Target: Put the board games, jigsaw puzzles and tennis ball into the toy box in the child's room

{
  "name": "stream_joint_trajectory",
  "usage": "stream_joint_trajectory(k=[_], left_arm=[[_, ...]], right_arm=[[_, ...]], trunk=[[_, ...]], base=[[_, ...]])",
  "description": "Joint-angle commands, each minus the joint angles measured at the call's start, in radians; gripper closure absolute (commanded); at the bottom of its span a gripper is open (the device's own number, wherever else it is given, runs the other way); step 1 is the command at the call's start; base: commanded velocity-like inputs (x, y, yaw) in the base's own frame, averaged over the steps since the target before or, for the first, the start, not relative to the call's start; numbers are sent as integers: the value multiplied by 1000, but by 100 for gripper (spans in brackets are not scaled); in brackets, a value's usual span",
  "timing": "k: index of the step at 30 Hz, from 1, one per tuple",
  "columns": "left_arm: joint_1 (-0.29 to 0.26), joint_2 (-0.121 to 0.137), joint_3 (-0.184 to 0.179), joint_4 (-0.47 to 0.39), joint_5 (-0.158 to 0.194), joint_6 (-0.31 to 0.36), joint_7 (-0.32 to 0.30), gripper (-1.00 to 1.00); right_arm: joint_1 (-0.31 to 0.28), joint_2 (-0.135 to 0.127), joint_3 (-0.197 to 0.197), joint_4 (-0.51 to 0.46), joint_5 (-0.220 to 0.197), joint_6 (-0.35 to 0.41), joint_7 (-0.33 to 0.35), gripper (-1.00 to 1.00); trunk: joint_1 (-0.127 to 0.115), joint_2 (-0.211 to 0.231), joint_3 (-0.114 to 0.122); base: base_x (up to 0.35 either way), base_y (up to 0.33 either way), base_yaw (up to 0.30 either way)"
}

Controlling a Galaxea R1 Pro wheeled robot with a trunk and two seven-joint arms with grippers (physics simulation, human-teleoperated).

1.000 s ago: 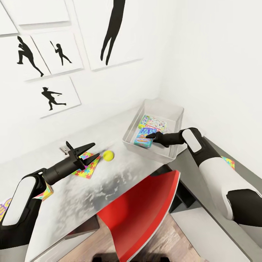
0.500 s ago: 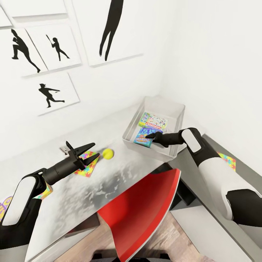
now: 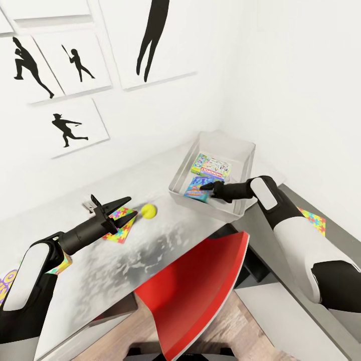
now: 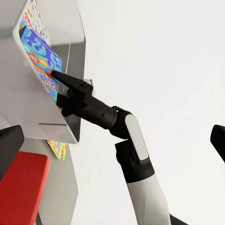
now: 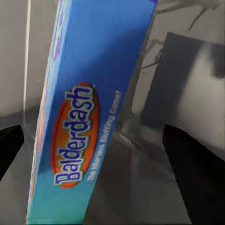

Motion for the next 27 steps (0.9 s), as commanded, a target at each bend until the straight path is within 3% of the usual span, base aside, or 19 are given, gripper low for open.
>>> stream_joint_trajectory(k=[1, 27], left_arm=[[-1, 0, 1, 0, -10, 3, -10, -100], [-1, 0, 1, 0, -10, 3, -10, -100]], right_arm=[[-1, -1, 3, -2, 10, 1, 10, -100], [-1, -7, 2, -64, 11, 2, 4, -100]], trunk=[[1, -2, -1], [1, -2, -2]], base=[[0, 0, 0], [0, 0, 0]])
